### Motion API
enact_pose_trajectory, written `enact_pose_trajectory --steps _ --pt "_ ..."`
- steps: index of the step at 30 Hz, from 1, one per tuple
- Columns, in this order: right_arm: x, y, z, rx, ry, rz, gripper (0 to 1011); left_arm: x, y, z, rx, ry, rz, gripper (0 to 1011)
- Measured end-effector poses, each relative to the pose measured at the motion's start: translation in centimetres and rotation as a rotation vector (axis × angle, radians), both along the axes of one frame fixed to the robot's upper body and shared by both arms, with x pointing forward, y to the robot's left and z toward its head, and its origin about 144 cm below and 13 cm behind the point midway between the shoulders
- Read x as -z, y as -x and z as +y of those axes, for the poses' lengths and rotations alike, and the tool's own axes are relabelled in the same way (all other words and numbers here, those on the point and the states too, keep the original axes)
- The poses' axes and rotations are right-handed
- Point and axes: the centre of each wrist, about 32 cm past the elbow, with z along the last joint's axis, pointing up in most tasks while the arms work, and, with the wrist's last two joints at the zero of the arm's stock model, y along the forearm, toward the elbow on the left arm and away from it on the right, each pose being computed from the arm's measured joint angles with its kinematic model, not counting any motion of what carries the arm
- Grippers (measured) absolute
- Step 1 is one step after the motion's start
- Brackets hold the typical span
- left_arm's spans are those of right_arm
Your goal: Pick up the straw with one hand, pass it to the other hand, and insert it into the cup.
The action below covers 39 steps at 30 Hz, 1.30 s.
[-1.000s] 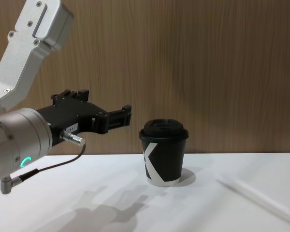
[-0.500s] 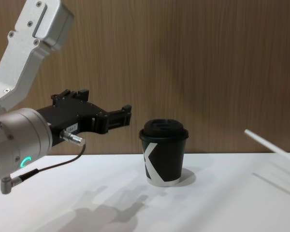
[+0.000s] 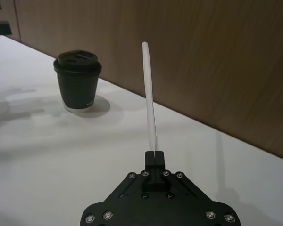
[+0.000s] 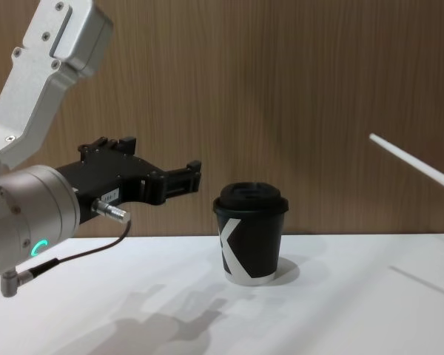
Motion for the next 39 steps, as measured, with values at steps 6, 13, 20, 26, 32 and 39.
enact_pose_trajectory --steps 6,13,20,26,32,39 --pt "-0.6 -0.3 -0.5 -0.077 0.001 -0.065 2 0.0 0.0 0.0 0.000 0.000 0.000 1003" --pt "-1.2 -0.9 -0.4 -0.179 -0.010 -0.124 2 0.0 0.0 0.0 0.000 0.000 0.000 1003" --pt "-2.0 -1.6 0.2 -0.276 -0.034 -0.160 2 0.0 0.0 0.0 0.000 0.000 0.000 1003" --pt "-2.7 -2.2 1.0 -0.346 -0.060 -0.180 2 0.0 0.0 0.0 0.000 0.000 0.000 1003" --pt "-3.2 -2.6 1.9 -0.403 -0.084 -0.190 2 0.0 0.0 0.0 0.000 0.000 0.000 1003" --pt "-3.6 -3.1 3.0 -0.463 -0.113 -0.192 2 0.0 0.0 0.0 0.000 0.000 0.000 1003"
